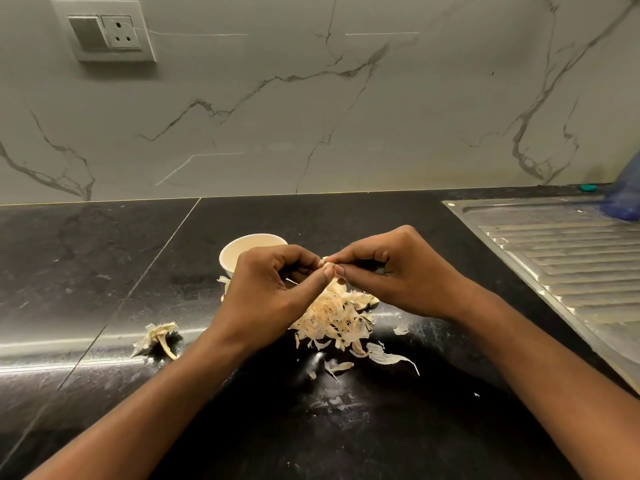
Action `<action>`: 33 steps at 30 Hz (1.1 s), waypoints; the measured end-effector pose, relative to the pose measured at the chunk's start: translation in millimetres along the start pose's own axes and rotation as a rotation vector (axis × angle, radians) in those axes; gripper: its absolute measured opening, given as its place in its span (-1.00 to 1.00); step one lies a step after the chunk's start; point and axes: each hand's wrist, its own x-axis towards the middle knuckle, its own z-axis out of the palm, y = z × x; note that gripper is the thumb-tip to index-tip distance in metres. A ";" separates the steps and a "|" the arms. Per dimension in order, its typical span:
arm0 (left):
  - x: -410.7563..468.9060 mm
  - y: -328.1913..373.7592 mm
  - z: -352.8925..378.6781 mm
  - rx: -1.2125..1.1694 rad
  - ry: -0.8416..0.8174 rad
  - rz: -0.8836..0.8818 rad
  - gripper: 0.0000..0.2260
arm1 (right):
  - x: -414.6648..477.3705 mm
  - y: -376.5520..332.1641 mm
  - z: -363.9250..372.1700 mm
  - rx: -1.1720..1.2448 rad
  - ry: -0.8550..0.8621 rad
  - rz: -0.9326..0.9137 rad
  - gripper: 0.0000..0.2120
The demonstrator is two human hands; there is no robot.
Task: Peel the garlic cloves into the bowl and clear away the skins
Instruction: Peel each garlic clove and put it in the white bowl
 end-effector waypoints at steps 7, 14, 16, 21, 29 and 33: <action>-1.6 -1.1 -0.3 0.023 -0.018 0.008 -0.94 | -0.1 -4.1 2.4 -0.038 0.009 -0.027 -0.84; -1.4 -1.7 -3.0 0.031 -0.051 0.030 -0.95 | 1.1 -10.2 9.9 -0.107 0.033 -0.059 -0.84; -1.2 -0.5 -3.6 0.027 -0.061 0.043 -0.95 | 1.3 -11.9 11.0 -0.119 0.042 -0.060 -0.84; 1.2 0.1 -8.7 0.056 -0.105 0.120 -0.93 | 0.9 -14.4 13.2 -0.066 0.090 -0.039 -0.85; 6.5 7.3 -10.5 -0.229 -0.097 0.076 -0.90 | -0.6 -11.7 3.7 0.346 0.154 0.137 -0.90; 9.9 7.6 -12.4 -0.292 -0.121 0.032 -0.86 | -1.2 -10.2 -3.1 0.471 0.146 0.158 -0.87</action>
